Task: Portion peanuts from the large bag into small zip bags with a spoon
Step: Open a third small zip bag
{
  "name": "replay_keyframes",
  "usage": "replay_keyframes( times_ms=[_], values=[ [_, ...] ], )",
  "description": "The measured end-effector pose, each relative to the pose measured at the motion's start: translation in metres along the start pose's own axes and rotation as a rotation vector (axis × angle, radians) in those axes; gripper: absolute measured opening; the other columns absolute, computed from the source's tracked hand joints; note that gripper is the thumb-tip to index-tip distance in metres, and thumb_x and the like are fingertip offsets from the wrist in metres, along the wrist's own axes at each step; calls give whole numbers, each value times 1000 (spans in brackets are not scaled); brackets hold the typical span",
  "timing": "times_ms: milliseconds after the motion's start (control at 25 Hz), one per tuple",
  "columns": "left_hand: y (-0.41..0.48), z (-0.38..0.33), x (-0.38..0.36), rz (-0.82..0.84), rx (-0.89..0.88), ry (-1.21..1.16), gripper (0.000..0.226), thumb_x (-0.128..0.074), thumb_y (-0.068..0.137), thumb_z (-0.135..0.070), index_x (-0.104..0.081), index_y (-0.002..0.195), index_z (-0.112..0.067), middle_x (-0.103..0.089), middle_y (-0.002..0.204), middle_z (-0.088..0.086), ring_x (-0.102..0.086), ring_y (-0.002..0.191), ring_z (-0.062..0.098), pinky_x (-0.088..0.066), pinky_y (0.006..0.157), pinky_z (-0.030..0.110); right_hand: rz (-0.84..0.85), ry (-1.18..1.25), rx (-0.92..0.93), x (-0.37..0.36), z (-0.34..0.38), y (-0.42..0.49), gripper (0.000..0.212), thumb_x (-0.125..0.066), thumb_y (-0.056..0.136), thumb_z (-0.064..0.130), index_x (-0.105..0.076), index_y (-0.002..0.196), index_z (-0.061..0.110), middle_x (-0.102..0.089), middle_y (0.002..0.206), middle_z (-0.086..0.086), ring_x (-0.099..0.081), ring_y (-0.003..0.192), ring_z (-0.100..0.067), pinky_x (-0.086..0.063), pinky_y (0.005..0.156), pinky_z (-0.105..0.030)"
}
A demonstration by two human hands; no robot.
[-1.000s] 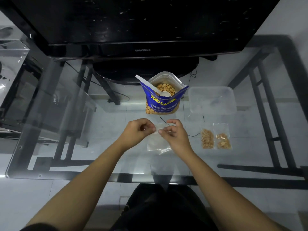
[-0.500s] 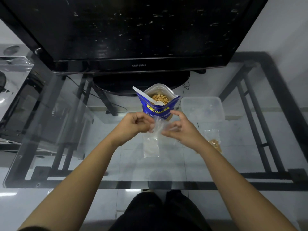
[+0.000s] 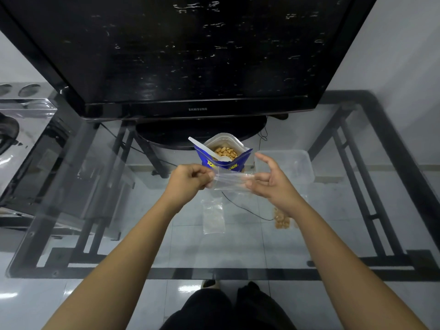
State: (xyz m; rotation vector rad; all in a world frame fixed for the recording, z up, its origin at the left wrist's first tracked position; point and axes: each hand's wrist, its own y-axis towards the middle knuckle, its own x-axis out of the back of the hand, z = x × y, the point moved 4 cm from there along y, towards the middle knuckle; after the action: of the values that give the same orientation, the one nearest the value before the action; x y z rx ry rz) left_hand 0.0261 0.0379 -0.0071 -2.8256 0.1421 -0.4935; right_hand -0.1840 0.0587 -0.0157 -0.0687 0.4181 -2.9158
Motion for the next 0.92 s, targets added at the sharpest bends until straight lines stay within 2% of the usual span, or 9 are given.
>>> replay_keyframes(
  times_ms=[120,200,280,400,480,640,840,920],
  values=[
    [0,-4,0,-36,-1,-3,10,-62,86,-13,-68,79,-17,-65,67,2,-57,63,10,-45,56,14,-71,-3,18,1,2,2,66,-61,85,2,-32,134,37,-69,108,2,-64,102,-11,-53,85,-25],
    [3,-6,2,-67,7,-13,12,-63,86,-12,-68,76,-17,-65,67,5,-57,64,12,-43,54,11,-176,-184,94,-1,7,3,63,-58,85,3,-32,137,30,-56,124,10,-51,119,-8,-43,94,-21],
    [5,-8,3,-79,10,-20,10,-65,84,-12,-70,76,-15,-67,70,8,-60,65,14,-45,59,12,-234,-452,266,-8,21,-1,61,-65,83,19,-36,136,24,-44,131,11,-39,123,-2,-29,98,-13],
    [9,-12,1,-38,-4,-31,7,-67,81,-11,-72,77,-14,-69,75,10,-64,70,19,-52,74,28,-124,-849,459,-28,33,-1,82,-73,70,49,-37,138,20,-39,139,9,-29,127,-3,-15,106,-12],
    [9,-17,-3,-10,-20,-37,9,-66,80,-8,-73,77,-13,-69,73,9,-63,70,19,-52,76,32,-97,-949,452,-35,32,5,90,-75,64,57,-38,138,21,-42,140,6,-31,127,-9,-17,108,-18],
    [11,-23,-7,11,-21,-61,12,-63,81,-5,-72,78,-13,-68,72,6,-63,70,17,-53,72,28,-190,-874,452,-34,28,15,73,-75,65,52,-51,127,22,-57,122,6,-49,114,-15,-28,94,-19],
    [18,-19,-14,37,12,-86,11,-63,80,-4,-72,86,-5,-69,77,11,-63,69,15,-52,66,21,-189,-795,500,-33,21,20,63,-74,68,49,-56,120,18,-62,112,3,-55,103,-14,-40,87,-23],
    [18,-19,-16,25,-9,-99,10,-63,82,-12,-71,86,-8,-68,77,8,-62,67,11,-50,63,19,-212,-769,519,-31,21,21,59,-74,68,48,-59,116,17,-63,108,2,-57,98,-14,-45,83,-24]
  ],
)
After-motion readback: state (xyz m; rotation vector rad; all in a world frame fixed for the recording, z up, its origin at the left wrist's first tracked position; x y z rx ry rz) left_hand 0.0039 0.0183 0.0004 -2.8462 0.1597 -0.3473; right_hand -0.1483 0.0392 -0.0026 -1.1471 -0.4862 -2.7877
